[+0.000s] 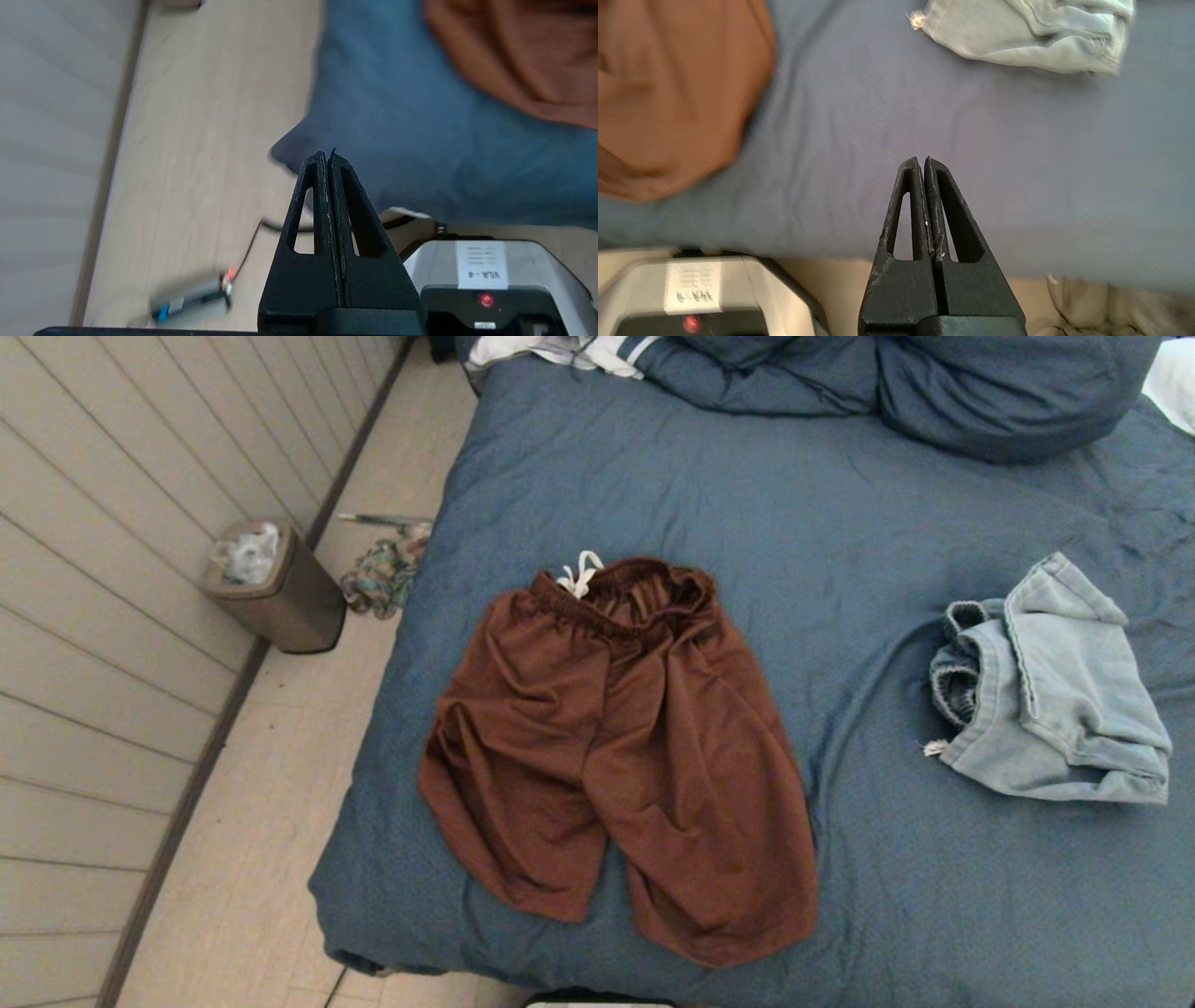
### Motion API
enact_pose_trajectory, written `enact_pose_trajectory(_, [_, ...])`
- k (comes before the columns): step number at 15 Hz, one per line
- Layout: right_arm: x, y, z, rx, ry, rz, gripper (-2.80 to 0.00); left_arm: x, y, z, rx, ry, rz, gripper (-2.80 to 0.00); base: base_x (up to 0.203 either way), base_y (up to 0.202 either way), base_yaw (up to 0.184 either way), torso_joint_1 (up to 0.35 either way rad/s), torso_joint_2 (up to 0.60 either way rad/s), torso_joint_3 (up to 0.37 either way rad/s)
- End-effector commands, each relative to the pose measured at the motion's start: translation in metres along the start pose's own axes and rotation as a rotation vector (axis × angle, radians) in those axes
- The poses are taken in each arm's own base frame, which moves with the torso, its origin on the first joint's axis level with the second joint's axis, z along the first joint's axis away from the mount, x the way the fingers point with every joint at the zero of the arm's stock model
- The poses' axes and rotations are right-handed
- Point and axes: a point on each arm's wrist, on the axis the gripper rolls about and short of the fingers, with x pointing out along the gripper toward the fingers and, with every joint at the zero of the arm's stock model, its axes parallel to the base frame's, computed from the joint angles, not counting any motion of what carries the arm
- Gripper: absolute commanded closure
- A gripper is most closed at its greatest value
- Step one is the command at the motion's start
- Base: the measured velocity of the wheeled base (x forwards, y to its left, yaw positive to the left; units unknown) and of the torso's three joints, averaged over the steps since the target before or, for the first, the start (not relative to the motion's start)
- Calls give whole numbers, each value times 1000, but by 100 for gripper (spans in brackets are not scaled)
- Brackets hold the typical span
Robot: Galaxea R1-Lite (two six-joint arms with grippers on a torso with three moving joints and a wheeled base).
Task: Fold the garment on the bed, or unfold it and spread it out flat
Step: Unford the blue shorts
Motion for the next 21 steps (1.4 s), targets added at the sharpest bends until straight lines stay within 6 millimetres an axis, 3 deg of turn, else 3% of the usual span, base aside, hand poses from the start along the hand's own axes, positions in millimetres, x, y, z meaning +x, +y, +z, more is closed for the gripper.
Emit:
enact_pose_trajectory(1, [1, 1, -12, 27, 76, 29, 0, -2, 0, -3, -1, -21, -6, 0, 0, 0, 0, 0, 0, 0])
enact_pose_trajectory(2, [0, 2, -19, 33, 150, 46, 0, -2, 0, -3, -8, -21, -6, 0, 0, 0, 0, 0, 0, 0])
enact_pose_trajectory(8, [0, 3, -24, 36, 195, 45, 0, -1, 0, -4, -38, -13, 9, 0, 0, 0, 0, 0, 0, 0])
enact_pose_trajectory(11, [0, 2, -23, 30, 193, 45, 0, -1, -1, -4, 91, -12, -18, 0, 0, 0, 0, 0, 0, 0])
enact_pose_trajectory(21, [0, 2, -24, 47, 192, 28, 0, -1, -1, -4, 77, -23, -25, 0, 0, 0, 0, 0, 0, 0])
